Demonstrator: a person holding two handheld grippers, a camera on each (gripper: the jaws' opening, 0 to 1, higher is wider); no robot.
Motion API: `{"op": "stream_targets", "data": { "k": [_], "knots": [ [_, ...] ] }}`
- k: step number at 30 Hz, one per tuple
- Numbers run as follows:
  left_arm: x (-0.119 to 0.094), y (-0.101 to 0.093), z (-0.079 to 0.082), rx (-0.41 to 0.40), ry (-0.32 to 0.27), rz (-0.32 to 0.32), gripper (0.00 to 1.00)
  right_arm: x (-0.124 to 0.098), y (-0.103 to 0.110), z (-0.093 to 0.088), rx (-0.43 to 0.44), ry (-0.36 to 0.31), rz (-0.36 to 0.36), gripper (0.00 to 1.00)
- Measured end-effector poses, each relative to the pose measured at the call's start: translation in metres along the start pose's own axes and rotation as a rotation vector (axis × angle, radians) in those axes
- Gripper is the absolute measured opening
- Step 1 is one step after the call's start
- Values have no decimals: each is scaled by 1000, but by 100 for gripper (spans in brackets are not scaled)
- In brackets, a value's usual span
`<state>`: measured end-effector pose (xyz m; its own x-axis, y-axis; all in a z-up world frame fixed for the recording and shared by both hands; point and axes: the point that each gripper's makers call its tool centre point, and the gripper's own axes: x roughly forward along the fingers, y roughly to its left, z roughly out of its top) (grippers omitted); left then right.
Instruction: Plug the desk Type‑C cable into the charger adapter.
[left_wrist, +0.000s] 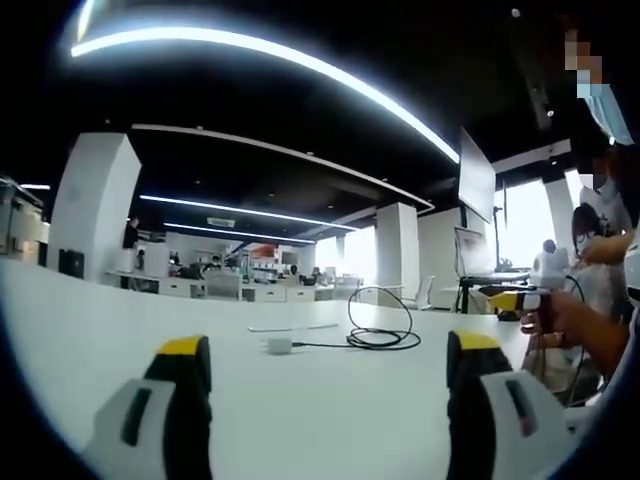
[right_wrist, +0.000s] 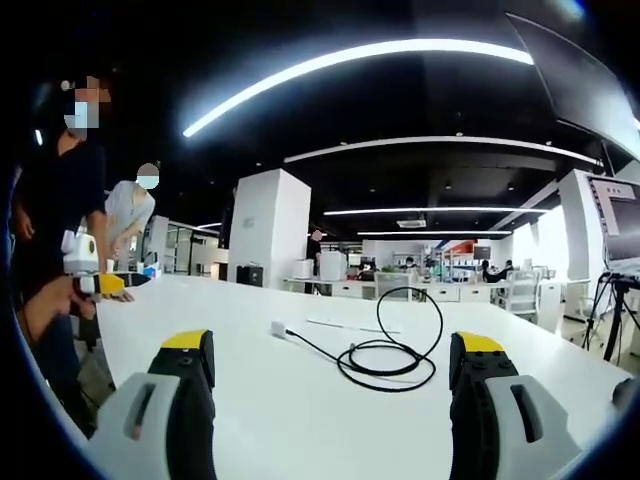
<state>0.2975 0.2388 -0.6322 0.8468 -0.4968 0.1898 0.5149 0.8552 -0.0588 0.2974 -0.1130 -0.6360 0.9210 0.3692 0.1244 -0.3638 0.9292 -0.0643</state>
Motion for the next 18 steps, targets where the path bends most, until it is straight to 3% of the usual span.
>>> {"op": "stream_targets", "data": {
  "k": [18],
  "knots": [
    [3,-3,-3,5,15,-10,99,-2,-1,-3,-6,11,3,100]
  ]
}}
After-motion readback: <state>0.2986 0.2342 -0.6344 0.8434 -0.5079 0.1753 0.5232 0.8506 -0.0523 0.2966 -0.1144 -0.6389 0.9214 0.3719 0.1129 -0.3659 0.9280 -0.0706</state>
